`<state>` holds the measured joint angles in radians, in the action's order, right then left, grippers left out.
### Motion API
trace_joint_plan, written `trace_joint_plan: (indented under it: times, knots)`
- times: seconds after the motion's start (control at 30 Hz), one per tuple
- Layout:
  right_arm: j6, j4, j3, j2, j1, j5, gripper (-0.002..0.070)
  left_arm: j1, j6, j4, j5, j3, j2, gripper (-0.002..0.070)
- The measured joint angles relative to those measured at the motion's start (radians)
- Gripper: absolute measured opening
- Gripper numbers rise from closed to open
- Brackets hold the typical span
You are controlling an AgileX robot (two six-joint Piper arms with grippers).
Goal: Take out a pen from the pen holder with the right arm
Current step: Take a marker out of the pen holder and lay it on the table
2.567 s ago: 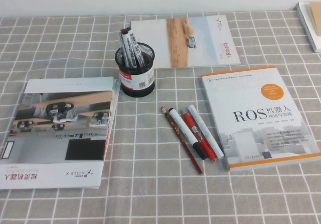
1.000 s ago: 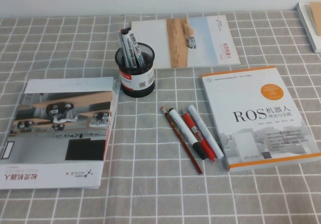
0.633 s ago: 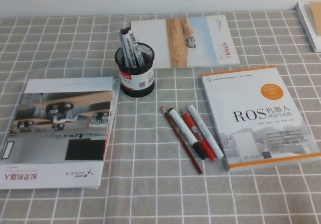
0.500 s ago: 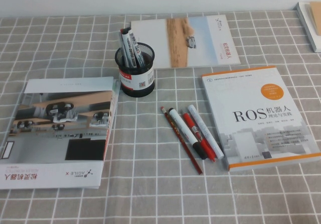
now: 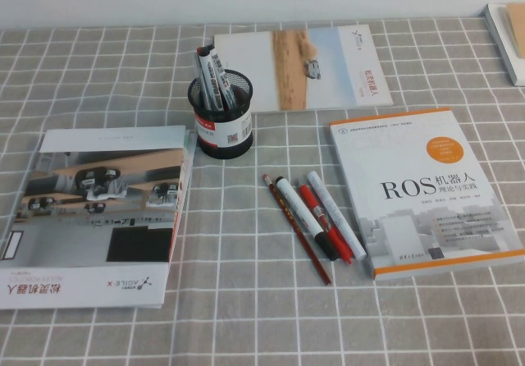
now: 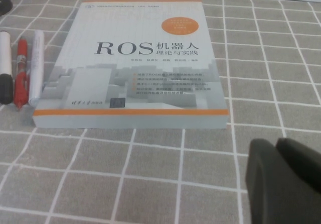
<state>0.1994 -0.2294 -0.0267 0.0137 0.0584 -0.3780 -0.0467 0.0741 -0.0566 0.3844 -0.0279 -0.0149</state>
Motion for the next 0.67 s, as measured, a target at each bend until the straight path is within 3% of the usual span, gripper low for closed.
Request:
trace_joint_plan:
  times: [0.67]
  knots:
    - [0.0,-0.01,0.0,0.0,0.0,0.0,-0.0013,0.0,0.0,0.0,0.0,0.0,0.0,-0.0005]
